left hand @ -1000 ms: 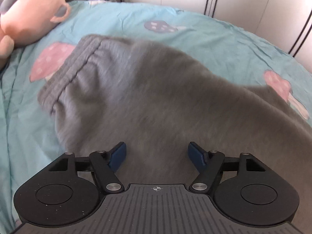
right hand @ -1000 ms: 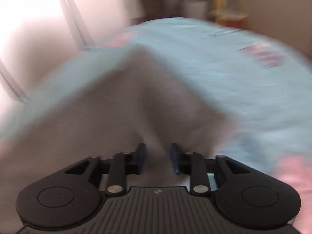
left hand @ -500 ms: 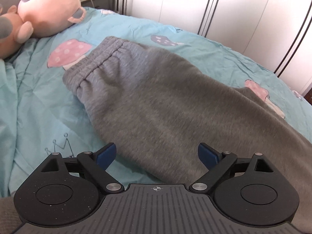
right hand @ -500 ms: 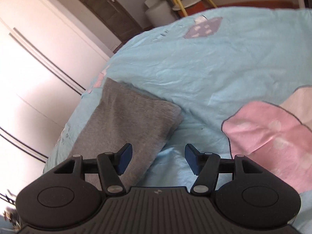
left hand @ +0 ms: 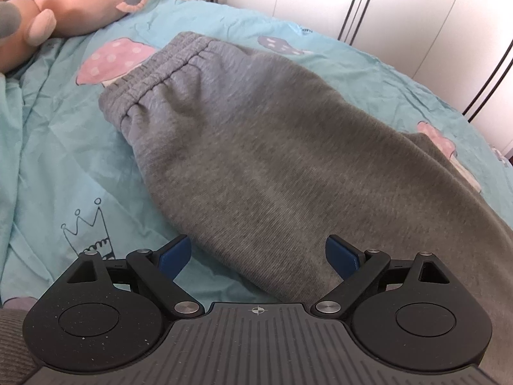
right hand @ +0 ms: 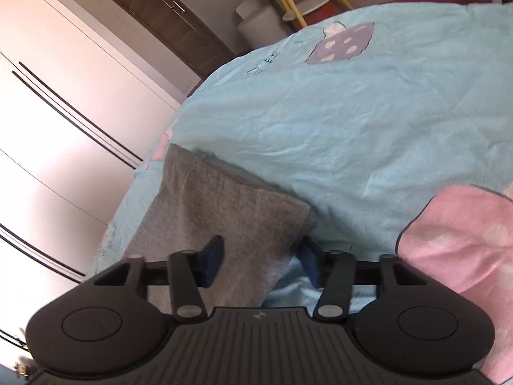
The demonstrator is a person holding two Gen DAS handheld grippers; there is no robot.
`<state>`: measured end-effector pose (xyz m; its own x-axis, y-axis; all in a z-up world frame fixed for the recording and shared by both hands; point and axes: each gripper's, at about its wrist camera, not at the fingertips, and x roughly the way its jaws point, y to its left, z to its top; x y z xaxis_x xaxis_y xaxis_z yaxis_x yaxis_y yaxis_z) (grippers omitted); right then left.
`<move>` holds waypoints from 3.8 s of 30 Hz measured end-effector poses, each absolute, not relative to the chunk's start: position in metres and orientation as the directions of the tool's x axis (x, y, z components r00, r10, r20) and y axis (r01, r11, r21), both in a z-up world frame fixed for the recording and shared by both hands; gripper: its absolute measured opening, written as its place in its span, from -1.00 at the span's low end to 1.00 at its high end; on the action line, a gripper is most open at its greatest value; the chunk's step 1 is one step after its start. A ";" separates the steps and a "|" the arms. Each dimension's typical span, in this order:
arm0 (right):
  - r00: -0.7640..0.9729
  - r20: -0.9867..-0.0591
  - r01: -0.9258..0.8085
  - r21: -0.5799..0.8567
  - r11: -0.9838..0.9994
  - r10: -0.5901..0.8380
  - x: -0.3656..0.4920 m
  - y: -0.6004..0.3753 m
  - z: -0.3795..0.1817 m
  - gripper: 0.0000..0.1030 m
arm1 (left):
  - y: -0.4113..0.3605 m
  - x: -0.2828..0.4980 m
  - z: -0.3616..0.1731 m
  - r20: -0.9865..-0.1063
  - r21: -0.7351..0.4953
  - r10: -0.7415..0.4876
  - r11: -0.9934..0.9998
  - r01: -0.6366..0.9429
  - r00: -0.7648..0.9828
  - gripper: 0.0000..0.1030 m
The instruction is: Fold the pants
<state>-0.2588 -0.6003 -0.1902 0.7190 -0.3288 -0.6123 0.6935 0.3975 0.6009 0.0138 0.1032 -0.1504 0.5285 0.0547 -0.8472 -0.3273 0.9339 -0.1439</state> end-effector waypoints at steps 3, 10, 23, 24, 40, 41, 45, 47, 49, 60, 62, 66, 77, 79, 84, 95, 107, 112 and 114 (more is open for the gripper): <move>0.712 -0.609 0.701 0.580 0.415 -0.351 -0.256 -0.600 -0.192 -0.51 | 0.102 0.017 -0.154 -0.857 -0.143 0.050 0.933 -0.330 0.513 0.84; 0.717 -0.604 0.691 0.550 0.469 -0.347 -0.245 -0.600 -0.195 -0.48 | 0.101 0.020 -0.158 -0.862 -0.139 0.049 0.934 -0.329 0.504 0.84; 0.736 -0.580 0.673 0.570 0.471 -0.350 -0.243 -0.601 -0.202 -0.47 | 0.104 0.022 -0.159 -0.860 -0.164 0.032 0.927 -0.336 0.509 0.84; 0.740 -0.575 0.669 0.575 0.471 -0.349 -0.244 -0.601 -0.202 -0.46 | 0.104 0.022 -0.158 -0.862 -0.166 0.031 0.926 -0.340 0.505 0.84; 0.740 -0.582 0.673 0.629 0.390 -0.337 -0.239 -0.602 -0.203 -0.60 | 0.111 0.029 -0.170 -0.873 -0.230 -0.030 0.905 -0.357 0.487 0.84; 0.744 -0.578 0.669 0.642 0.375 -0.337 -0.239 -0.603 -0.204 -0.60 | 0.111 0.030 -0.171 -0.873 -0.233 -0.034 0.905 -0.355 0.486 0.84; 0.731 -0.586 0.682 0.631 0.370 -0.349 -0.237 -0.601 -0.202 -0.75 | 0.109 0.032 -0.172 -0.873 -0.235 -0.041 0.908 -0.346 0.486 0.84; 0.730 -0.588 0.684 0.630 0.368 -0.350 -0.236 -0.599 -0.197 -0.76 | 0.108 0.033 -0.172 -0.872 -0.238 -0.045 0.910 -0.341 0.488 0.84; 0.726 -0.581 0.687 0.618 0.383 -0.366 -0.236 -0.596 -0.187 -0.76 | 0.109 0.033 -0.172 -0.869 -0.246 -0.053 0.909 -0.337 0.491 0.84; 0.679 -0.603 0.733 0.518 0.441 -0.419 -0.215 -0.575 -0.147 -0.77 | 0.116 0.025 -0.170 -0.856 -0.316 -0.124 0.894 -0.318 0.502 0.85; 0.642 -0.634 0.765 0.494 0.413 -0.431 -0.213 -0.575 -0.148 -0.77 | 0.118 0.023 -0.169 -0.854 -0.328 -0.135 0.889 -0.319 0.503 0.85; 0.651 -0.611 0.759 0.515 0.397 -0.451 -0.209 -0.561 -0.129 -0.77 | 0.124 0.018 -0.167 -0.837 -0.365 -0.161 0.877 -0.314 0.524 0.85; 0.798 -0.591 0.185 0.050 0.981 -0.121 -0.089 -0.317 -0.077 -0.77 | 0.131 0.019 -0.167 -0.821 -0.423 -0.209 0.848 -0.320 0.531 0.85; 0.720 -0.693 0.033 -0.007 0.999 -0.028 -0.070 -0.272 -0.109 -0.77 | 0.134 0.018 -0.168 -0.818 -0.440 -0.222 0.836 -0.329 0.531 0.85; 0.560 -0.827 -0.217 -0.208 0.954 -0.053 -0.050 -0.208 -0.147 -0.76 | 0.137 0.020 -0.170 -0.814 -0.458 -0.239 0.824 -0.333 0.529 0.85; 0.589 -0.806 -0.225 -0.088 0.970 0.064 -0.072 -0.192 -0.125 -0.76 | 0.130 0.022 -0.169 -0.821 -0.424 -0.222 0.854 -0.300 0.526 0.86; 0.500 -0.862 -0.285 -0.078 0.955 0.078 -0.065 -0.167 -0.138 -0.34 | 0.126 0.024 -0.169 -0.831 -0.395 -0.206 0.872 -0.288 0.517 0.87; 0.516 -0.823 -0.219 0.139 0.966 0.236 -0.075 -0.191 -0.114 0.02 | 0.127 0.024 -0.170 -0.831 -0.396 -0.206 0.872 -0.289 0.517 0.87; 0.575 -0.764 -0.128 0.271 0.954 0.294 -0.080 -0.214 -0.103 0.10 | 0.125 0.025 -0.171 -0.837 -0.379 -0.194 0.880 -0.287 0.511 0.87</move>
